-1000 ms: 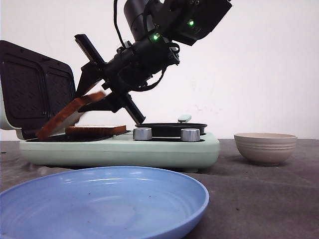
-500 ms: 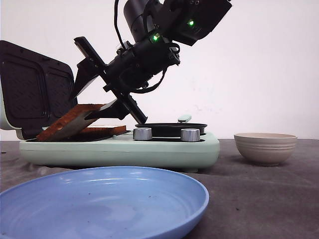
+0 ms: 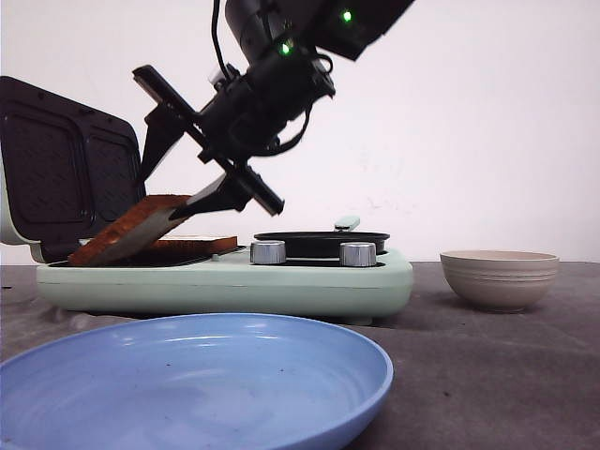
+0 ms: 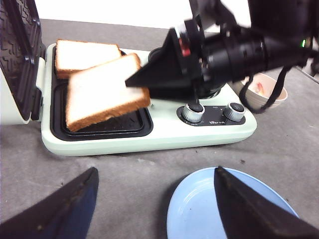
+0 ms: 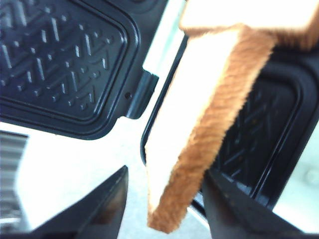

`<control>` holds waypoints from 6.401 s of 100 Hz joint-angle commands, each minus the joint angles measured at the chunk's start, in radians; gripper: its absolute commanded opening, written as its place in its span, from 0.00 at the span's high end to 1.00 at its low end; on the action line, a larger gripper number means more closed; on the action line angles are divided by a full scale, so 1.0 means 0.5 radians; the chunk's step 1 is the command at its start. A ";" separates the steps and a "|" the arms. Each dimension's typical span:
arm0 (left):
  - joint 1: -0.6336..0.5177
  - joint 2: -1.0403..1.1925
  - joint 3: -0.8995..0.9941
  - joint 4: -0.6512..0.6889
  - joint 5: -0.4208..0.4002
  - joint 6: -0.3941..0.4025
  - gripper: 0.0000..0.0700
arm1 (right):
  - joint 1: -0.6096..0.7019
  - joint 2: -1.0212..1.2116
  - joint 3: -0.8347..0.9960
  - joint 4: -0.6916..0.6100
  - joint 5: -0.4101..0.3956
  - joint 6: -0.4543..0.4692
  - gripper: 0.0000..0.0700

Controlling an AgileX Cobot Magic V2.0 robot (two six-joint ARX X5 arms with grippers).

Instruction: Make breakfast with bread and shrimp

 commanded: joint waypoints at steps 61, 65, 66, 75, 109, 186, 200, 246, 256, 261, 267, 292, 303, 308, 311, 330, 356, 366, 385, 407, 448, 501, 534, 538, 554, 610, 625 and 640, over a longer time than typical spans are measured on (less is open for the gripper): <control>-0.004 0.004 0.000 0.018 -0.010 0.033 0.44 | 0.004 -0.019 0.301 -0.484 0.266 -0.471 0.59; -0.004 0.004 0.000 0.018 -0.010 0.033 0.44 | 0.001 -0.043 0.301 -0.510 0.308 -0.511 0.59; -0.004 0.004 0.000 0.018 -0.010 0.033 0.44 | -0.001 -0.050 0.301 -0.517 0.321 -0.520 0.59; -0.004 0.004 0.000 0.018 -0.010 0.033 0.44 | -0.008 -0.117 0.301 -0.583 0.457 -0.626 0.59; -0.004 0.004 0.000 0.018 -0.010 0.033 0.44 | -0.077 -0.422 0.301 -0.953 0.876 -1.017 0.59; -0.004 0.004 0.000 0.018 -0.011 0.031 0.44 | -0.207 -1.023 0.220 -1.045 0.902 -1.306 0.62; -0.004 0.004 0.000 0.018 -0.011 0.031 0.44 | -0.207 -1.188 0.029 -0.951 0.856 -1.347 0.64; -0.004 0.004 0.000 0.025 -0.028 0.032 0.44 | -0.206 -2.019 -0.975 -0.586 0.798 -1.414 0.66; -0.004 0.004 0.000 0.031 -0.034 0.031 0.44 | -0.206 -2.215 -1.175 -0.543 0.799 -1.412 0.66; -0.004 0.004 0.000 0.031 -0.042 0.031 0.44 | -0.206 -2.319 -1.277 -0.524 0.800 -1.399 0.66; -0.004 0.004 0.000 0.031 -0.048 0.031 0.44 | -0.206 -2.447 -1.397 -0.517 0.806 -1.378 0.66; -0.004 0.004 0.000 0.047 -0.058 -0.018 0.44 | -0.206 -2.958 -1.881 -0.521 0.863 -1.206 0.72; -0.004 0.004 0.000 0.095 -0.059 -0.062 0.44 | -0.206 -3.170 -2.067 -0.529 0.883 -1.112 0.72; -0.004 0.004 0.000 0.112 -0.058 -0.080 0.44 | -0.206 -3.229 -2.113 -0.528 0.907 -1.096 0.74; -0.004 0.004 0.000 0.124 -0.058 -0.092 0.44 | -0.206 -3.267 -2.138 -0.529 0.925 -1.090 0.80; -0.004 0.004 0.000 0.130 -0.056 -0.105 0.44 | -0.206 -3.346 -2.173 -0.549 0.964 -1.099 1.00; -0.004 0.004 0.000 0.111 -0.053 -0.107 0.44 | -0.206 -3.339 -2.173 -0.591 0.962 -1.099 1.00; -0.004 0.004 0.001 0.111 -0.039 -0.130 0.44 | -0.206 -3.339 -2.173 -0.593 0.962 -1.099 1.00; -0.004 0.004 0.004 0.179 -0.040 -0.320 0.30 | -0.206 -3.339 -2.173 -0.602 0.962 -1.099 1.00; -0.003 0.011 0.064 0.233 -0.040 -0.485 0.31 | -0.206 -3.339 -2.173 -0.618 0.962 -1.099 1.00; 0.145 0.357 0.386 0.230 -0.039 -0.624 0.31 | -0.206 -3.339 -2.173 -0.651 0.958 -1.099 1.00; 0.863 1.019 0.887 0.257 0.524 -0.814 0.31 | -0.206 -3.339 -2.173 -0.650 0.954 -1.099 1.00; 1.319 1.324 0.899 0.781 0.934 -1.308 0.31 | -0.206 -3.339 -2.173 -0.646 0.955 -1.100 1.00; 1.338 1.365 0.899 0.819 0.950 -1.328 0.31 | -0.206 -3.339 -2.173 -0.646 0.955 -1.100 1.00; 1.358 1.553 0.899 0.903 0.958 -1.347 0.31 | -0.206 -3.339 -2.173 -0.646 0.955 -1.114 1.00; 1.358 2.132 1.028 1.196 1.073 -1.255 0.32 | -0.206 -3.339 -2.173 -0.647 0.956 -1.114 1.00; 1.356 2.308 1.205 1.164 1.130 -1.221 0.32 | -0.206 -3.339 -2.173 -0.647 0.958 -1.113 1.00; 1.356 2.471 1.427 1.024 1.184 -1.131 0.32 | -0.206 -3.339 -2.173 -0.647 0.963 -1.113 1.00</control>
